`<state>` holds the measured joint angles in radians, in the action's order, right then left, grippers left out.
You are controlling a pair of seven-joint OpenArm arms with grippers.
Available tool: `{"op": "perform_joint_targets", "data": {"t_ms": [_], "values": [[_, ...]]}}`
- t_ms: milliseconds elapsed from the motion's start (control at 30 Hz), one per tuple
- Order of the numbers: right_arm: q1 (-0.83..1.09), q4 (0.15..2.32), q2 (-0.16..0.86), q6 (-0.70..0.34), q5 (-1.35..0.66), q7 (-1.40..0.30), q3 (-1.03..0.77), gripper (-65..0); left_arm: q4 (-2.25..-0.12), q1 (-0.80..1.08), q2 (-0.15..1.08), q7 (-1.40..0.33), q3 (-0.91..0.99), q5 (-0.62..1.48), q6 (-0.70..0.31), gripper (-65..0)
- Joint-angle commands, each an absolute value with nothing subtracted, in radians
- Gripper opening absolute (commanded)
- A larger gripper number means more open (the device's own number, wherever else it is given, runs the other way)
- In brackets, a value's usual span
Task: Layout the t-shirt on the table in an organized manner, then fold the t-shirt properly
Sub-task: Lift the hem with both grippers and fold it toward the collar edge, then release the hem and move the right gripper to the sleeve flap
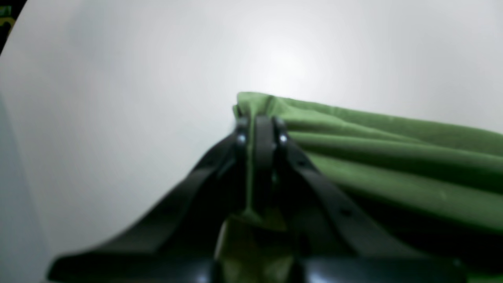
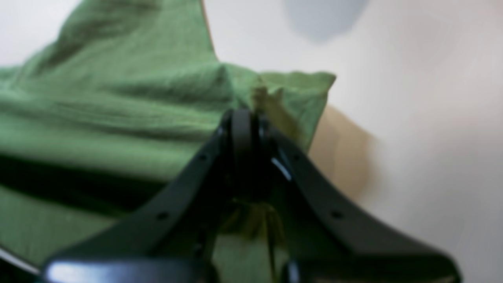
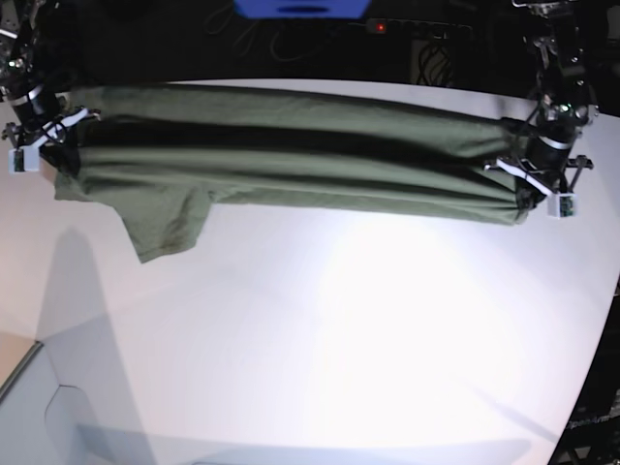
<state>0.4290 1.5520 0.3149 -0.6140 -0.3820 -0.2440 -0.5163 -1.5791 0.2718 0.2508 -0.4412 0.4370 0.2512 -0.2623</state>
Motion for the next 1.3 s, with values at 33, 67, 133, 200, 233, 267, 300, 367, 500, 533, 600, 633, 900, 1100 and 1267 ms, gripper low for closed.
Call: {"op": "perform_joint_targets", "data": {"t_ms": [33, 67, 133, 200, 233, 267, 300, 367, 500, 533, 600, 633, 900, 1100, 1267], "values": [[0.447, 1.566, 0.331, -0.621, -0.398, -0.216, -0.522, -65.0, -1.577, 0.288, 0.263, -0.417, 0.441, 0.254, -0.255, -64.8], [0.453, 1.566, 0.331, -0.621, -0.398, -0.214, -0.521, -65.0, -1.572, 0.289, 0.263, -0.417, 0.44, 0.254, -0.255, -64.8], [0.453, 1.566, 0.328, -0.621, -0.398, -0.214, -0.521, -65.0, -1.55, 0.291, 0.262, -0.417, 0.44, 0.254, -0.255, -64.8], [0.455, 1.566, 0.314, -0.621, -0.398, -0.216, -0.526, -65.0, -1.524, 0.291, 0.262, -0.417, 0.44, 0.254, -0.255, -64.8], [0.455, 1.566, 0.309, -0.621, -0.398, -0.216, -0.526, -65.0, -1.515, 0.291, 0.262, -0.417, 0.44, 0.254, -0.255, -64.8], [0.458, 1.566, 0.309, -0.621, -0.397, -0.216, -0.526, -65.0, -1.508, 0.291, 0.262, -0.417, 0.44, 0.254, -0.255, -64.8], [0.467, 1.566, 0.309, -0.621, -0.397, -0.216, -0.524, -65.0, -1.504, 0.291, 0.262, -0.417, 0.44, 0.254, -0.255, -64.7], [0.476, 1.567, 0.309, -0.621, -0.397, -0.216, -0.519, -65.0, -1.504, 0.292, 0.262, -0.417, 0.44, 0.254, -0.255, -64.5], [0.481, 1.567, 0.309, -0.621, -0.397, -0.216, -0.519, -65.0, -1.506, 0.294, 0.262, -0.417, 0.44, 0.254, -0.255, -64.5], [0.481, 1.567, 0.309, -0.621, -0.397, -0.216, -0.519, -65.0, -1.506, 0.294, 0.262, -0.417, 0.44, 0.254, -0.255, -64.5], [0.483, 1.567, 0.309, -0.621, -0.397, -0.216, -0.519, -65.0, -1.506, 0.305, 0.262, -0.417, 0.44, 0.254, -0.255, -64.4], [0.483, 1.567, 0.311, -0.621, -0.397, -0.222, -0.519, -65.0, -1.511, 0.308, 0.262, -0.417, 0.44, 0.254, -0.255, -64.4], [0.479, 1.575, 0.334, -0.621, -0.397, -0.349, -0.519, -50.7, -1.515, 0.314, 0.259, -0.417, 0.444, 0.259, -0.255, -41.9], [0.481, 1.595, 0.334, -0.621, -0.398, -0.348, -0.53, -36.5, -1.526, 0.331, 0.259, -0.415, 0.446, 0.265, -0.255, -26.3], [0.458, 1.644, 0.26, -0.621, -0.4, -0.348, -0.67, -35.6, -1.618, 0.357, 0.255, -0.412, 0.446, 0.265, -0.255, -26.3]]}}
